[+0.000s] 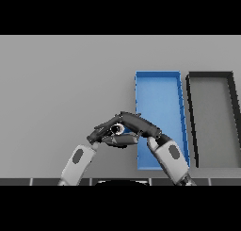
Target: Pick up the blue pipe and place it into the blue bin.
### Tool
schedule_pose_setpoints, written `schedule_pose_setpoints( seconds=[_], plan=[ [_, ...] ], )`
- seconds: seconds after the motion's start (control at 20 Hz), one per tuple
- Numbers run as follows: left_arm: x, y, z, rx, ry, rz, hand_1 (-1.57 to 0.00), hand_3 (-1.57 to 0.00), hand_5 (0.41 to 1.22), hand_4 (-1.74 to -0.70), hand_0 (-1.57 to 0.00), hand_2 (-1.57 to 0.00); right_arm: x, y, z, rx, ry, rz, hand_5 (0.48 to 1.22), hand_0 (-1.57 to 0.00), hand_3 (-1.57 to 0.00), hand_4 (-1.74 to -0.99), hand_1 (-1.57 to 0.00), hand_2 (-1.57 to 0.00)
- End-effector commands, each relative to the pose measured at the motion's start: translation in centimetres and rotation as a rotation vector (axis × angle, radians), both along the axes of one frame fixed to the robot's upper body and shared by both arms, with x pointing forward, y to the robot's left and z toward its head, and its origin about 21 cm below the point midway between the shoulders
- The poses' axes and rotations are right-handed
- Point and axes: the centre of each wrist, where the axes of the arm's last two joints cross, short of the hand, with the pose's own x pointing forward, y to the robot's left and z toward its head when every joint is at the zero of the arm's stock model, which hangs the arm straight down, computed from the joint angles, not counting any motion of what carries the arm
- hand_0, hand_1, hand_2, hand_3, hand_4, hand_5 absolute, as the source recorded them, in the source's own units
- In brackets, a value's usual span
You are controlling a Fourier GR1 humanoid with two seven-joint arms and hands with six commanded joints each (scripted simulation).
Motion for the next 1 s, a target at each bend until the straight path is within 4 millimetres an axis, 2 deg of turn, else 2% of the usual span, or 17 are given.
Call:
schedule_pose_setpoints(
  seconds=[0.0, 0.15, 0.3, 0.45, 0.55, 0.75, 0.95],
  plan=[
    [0.0, -0.2, 0.0, 0.001, 0.018, 0.010, -0.06, -0.05, 0.607, -0.97, -0.06, -0.06, 0.0, 0.0, -0.2, 0.007, 0.008, 0.004, 1.220, -1.57, -1.57, -1.499, -1.57, -1.57],
    [0.3, -0.1, 0.0, 0.033, 0.040, 0.029, -0.03, -0.02, 0.544, -0.97, -0.03, -0.03, 0.4, 0.0, 0.1, 0.052, 0.005, -0.004, 1.220, -1.57, -1.57, -1.497, -1.57, -1.57],
    [0.0, -0.4, -0.2, 0.029, 0.038, 0.034, -0.01, -0.01, 0.512, -0.97, -0.02, -0.01, 0.7, -0.3, 1.7, 0.107, 0.035, 0.000, 1.221, -1.57, -1.57, -1.495, -1.57, -1.57],
    [0.3, -0.5, -0.2, 0.046, 0.043, 0.042, -0.01, -0.01, 0.489, -0.97, -0.01, -0.01, 0.9, -0.2, 4.6, 0.154, 0.095, 0.007, 1.221, -1.57, -1.57, -1.494, -1.57, -1.57],
    [0.0, -0.5, -0.1, 0.040, 0.048, 0.040, 0.00, 0.00, 0.479, -0.97, 0.00, 0.00, 1.8, -1.3, 6.6, 0.191, 0.092, -0.008, 1.221, -1.57, -1.57, -1.495, -1.57, -1.57],
    [-0.2, 0.3, -0.2, 0.043, 0.029, 0.036, 0.00, 0.00, 0.473, -0.95, 0.00, 0.00, 3.5, -2.6, 12.1, 0.321, 0.052, -0.055, 1.221, -1.57, -1.57, -1.497, -1.57, -1.57],
    [-0.5, 0.3, 0.3, 0.037, 0.010, 0.045, 0.00, 0.00, 0.466, -0.95, 0.00, 0.00, 5.9, -5.4, 14.4, 0.334, -0.007, -0.224, 1.221, -1.57, -1.57, -1.498, -1.57, -1.57]
  ],
)
